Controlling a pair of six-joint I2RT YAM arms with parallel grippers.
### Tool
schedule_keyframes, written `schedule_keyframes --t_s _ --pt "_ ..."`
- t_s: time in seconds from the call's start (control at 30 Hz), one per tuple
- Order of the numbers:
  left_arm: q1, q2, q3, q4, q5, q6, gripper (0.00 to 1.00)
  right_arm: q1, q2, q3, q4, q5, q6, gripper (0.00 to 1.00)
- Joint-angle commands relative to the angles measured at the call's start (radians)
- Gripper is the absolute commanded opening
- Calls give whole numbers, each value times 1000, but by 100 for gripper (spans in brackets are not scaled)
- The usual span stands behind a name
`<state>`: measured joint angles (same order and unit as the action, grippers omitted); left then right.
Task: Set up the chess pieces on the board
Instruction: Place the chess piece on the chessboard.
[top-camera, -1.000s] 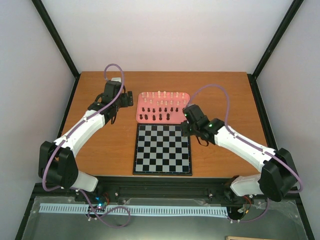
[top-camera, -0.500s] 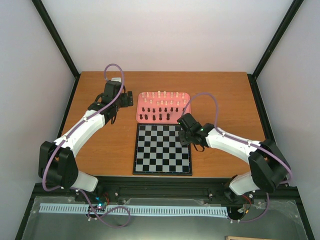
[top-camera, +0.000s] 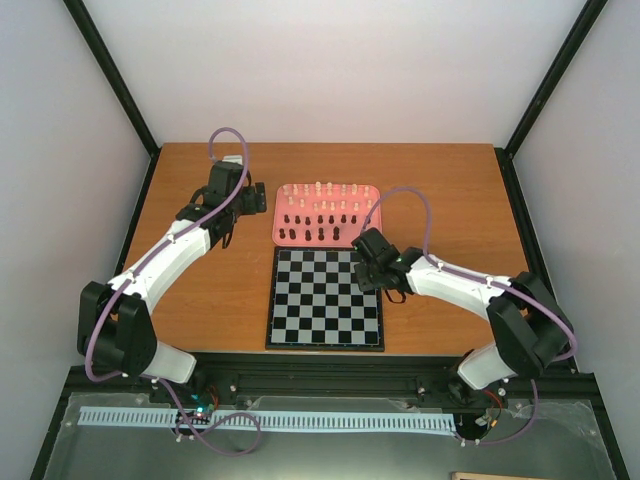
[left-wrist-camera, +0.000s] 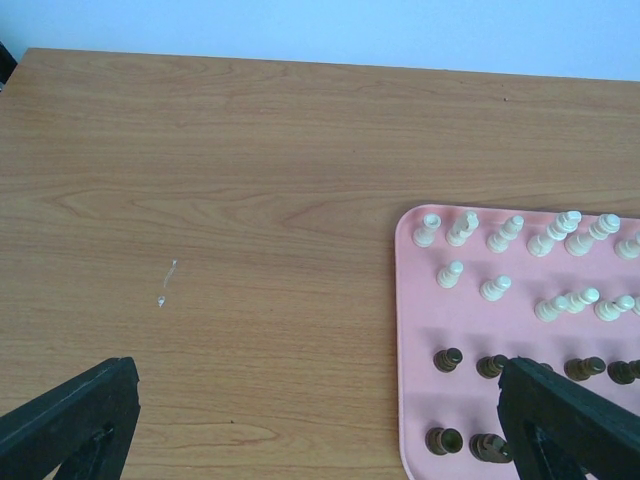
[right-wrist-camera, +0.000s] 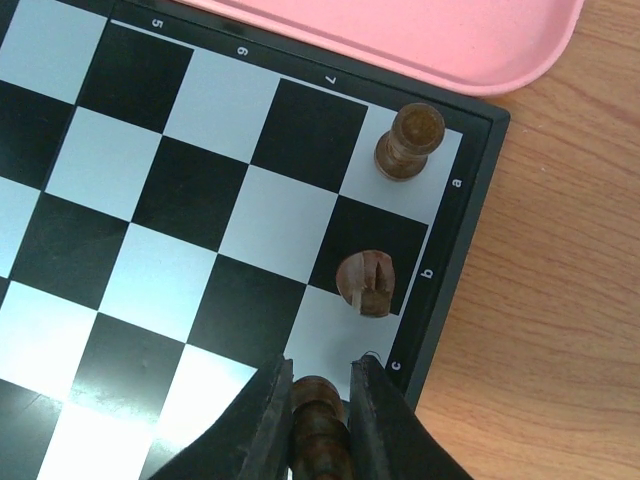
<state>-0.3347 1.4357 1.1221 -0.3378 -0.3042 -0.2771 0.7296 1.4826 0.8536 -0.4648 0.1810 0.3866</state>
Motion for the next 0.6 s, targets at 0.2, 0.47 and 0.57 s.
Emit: schedule_keyframes --t_s 0.2,0.47,0.57 --pt "2 14 18 4 -7 -11 100 8 64 -16 57 35 14 17" --pt "2 25 22 6 -9 -10 100 8 69 -13 58 53 11 17" --pt "2 28 22 6 -9 -9 100 7 74 -13 59 57 12 17"
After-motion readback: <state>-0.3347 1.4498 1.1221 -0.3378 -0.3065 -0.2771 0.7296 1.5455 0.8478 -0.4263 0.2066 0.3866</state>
